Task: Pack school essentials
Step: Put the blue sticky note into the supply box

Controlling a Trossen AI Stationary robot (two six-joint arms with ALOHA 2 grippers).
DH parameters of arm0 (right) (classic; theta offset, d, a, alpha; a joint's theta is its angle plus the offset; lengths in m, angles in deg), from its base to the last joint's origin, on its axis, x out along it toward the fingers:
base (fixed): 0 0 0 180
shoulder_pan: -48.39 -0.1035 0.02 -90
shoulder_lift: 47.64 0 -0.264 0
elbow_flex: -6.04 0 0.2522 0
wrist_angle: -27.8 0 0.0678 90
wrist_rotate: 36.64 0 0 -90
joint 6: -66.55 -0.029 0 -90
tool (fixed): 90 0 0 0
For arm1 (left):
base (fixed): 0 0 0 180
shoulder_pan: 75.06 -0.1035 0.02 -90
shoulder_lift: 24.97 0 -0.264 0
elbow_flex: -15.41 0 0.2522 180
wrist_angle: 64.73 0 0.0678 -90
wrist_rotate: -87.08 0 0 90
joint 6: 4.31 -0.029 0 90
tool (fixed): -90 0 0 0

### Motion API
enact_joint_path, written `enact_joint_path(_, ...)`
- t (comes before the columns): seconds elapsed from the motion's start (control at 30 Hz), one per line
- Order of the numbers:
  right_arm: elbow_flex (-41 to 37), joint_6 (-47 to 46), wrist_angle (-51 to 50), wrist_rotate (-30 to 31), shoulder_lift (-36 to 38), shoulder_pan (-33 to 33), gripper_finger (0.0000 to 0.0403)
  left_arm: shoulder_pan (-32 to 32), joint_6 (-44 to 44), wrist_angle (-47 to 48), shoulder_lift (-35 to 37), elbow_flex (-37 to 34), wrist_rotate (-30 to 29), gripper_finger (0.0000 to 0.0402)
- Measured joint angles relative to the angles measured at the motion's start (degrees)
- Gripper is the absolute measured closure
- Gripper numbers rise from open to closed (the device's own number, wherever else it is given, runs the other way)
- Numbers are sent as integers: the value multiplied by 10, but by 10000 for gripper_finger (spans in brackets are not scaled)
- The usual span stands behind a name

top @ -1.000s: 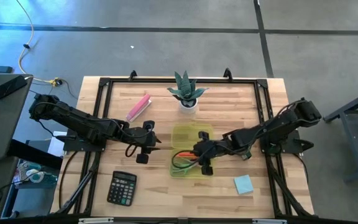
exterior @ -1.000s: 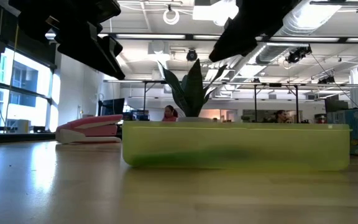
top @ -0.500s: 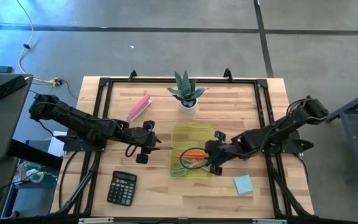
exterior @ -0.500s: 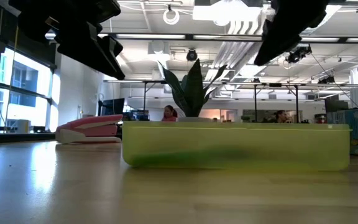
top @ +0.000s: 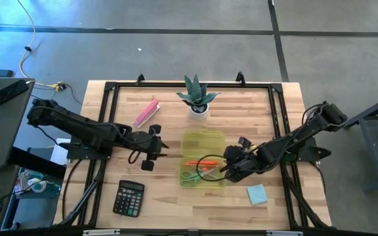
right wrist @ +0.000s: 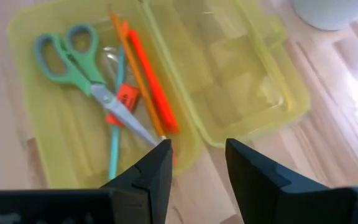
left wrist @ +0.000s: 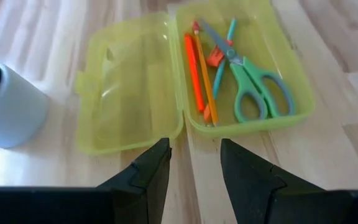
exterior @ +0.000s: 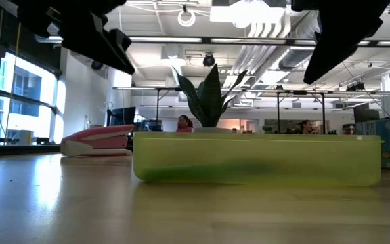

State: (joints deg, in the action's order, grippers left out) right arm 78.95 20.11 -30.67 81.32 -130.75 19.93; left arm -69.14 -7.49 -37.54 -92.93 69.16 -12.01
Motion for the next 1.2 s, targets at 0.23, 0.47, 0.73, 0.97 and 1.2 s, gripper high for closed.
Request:
enact_joint_path(0.23,0,16,-7,31,0,11,261,-26,-20,29,95,0,-24,271)
enact_joint_path(0.47,0,45,-20,35,0,45,261,-76,-2,14,183,-63,-14,271)
enact_joint_path(0.73,0,55,-41,27,7,77,261,-115,49,-75,278,-174,8,271)
enact_joint_path(0.97,-1,42,-39,20,36,87,261,-123,67,-127,366,-246,10,271)
enact_joint_path(1.2,-1,13,-39,20,66,87,261,-123,86,-137,459,-305,-12,271)
